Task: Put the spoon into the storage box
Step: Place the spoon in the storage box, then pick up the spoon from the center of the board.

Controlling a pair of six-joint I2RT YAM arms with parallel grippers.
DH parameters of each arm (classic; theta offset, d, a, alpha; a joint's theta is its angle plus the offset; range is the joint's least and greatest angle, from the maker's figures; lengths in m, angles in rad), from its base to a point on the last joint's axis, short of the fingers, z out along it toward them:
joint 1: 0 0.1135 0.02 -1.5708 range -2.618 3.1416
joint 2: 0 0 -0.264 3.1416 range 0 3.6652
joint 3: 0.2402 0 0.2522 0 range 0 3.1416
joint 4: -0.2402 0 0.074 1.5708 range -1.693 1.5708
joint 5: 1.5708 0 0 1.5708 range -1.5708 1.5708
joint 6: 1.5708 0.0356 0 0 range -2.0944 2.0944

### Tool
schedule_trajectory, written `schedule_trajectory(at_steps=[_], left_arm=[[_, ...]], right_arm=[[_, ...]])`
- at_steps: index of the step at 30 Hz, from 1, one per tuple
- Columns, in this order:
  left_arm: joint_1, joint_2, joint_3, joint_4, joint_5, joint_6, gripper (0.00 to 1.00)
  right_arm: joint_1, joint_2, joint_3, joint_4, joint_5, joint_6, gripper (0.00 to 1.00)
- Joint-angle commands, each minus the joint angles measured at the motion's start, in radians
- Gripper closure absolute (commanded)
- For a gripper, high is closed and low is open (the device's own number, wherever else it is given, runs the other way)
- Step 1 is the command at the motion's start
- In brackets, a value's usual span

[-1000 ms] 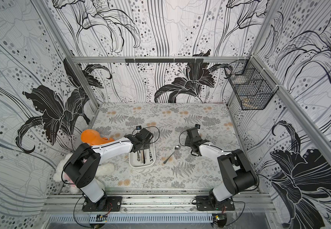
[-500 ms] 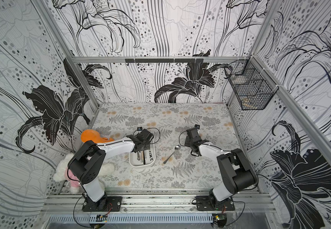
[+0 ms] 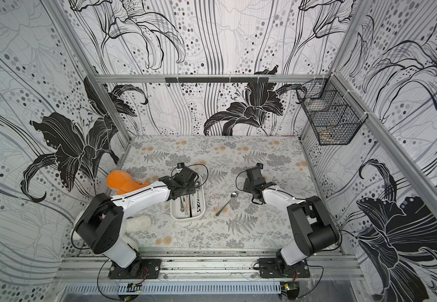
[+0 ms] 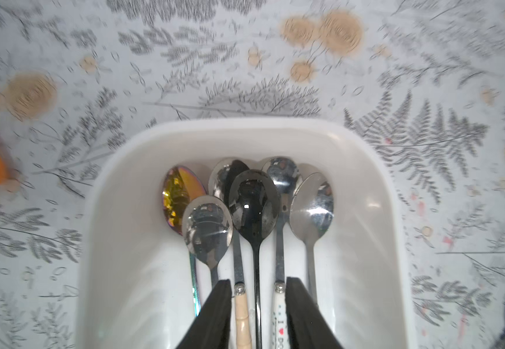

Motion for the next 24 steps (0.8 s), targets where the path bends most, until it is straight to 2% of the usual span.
schedule_trajectory(at_steps=[1,5,8,12,18,24], left_arm=[[0.005,-0.124,0.021,-0.063,-0.031,0.016,0.56],[0.005,-0.248,0.0,-0.137,-0.074,0.026,0.5],[0.01,-0.33,-0.031,-0.174,-0.111,0.031,0.45],[0.014,-0.417,-0.09,-0.171,-0.103,0.041,0.42],[0.014,-0.466,-0.13,-0.179,-0.116,0.037,0.42],[0.014,-0.468,-0.131,-0.185,-0.12,0.035,0.41]], right_arm=[[0.009,-0.051,0.058,-0.141,-0.076,-0.002,0.66],[0.056,-0.072,0.062,-0.245,-0.157,0.053,0.63],[0.145,-0.051,0.074,-0.286,-0.187,0.101,0.61],[0.279,0.035,0.128,-0.33,-0.191,0.164,0.6],[0.387,0.176,0.208,-0.349,-0.183,0.197,0.59],[0.408,0.248,0.272,-0.401,-0.104,0.191,0.59]])
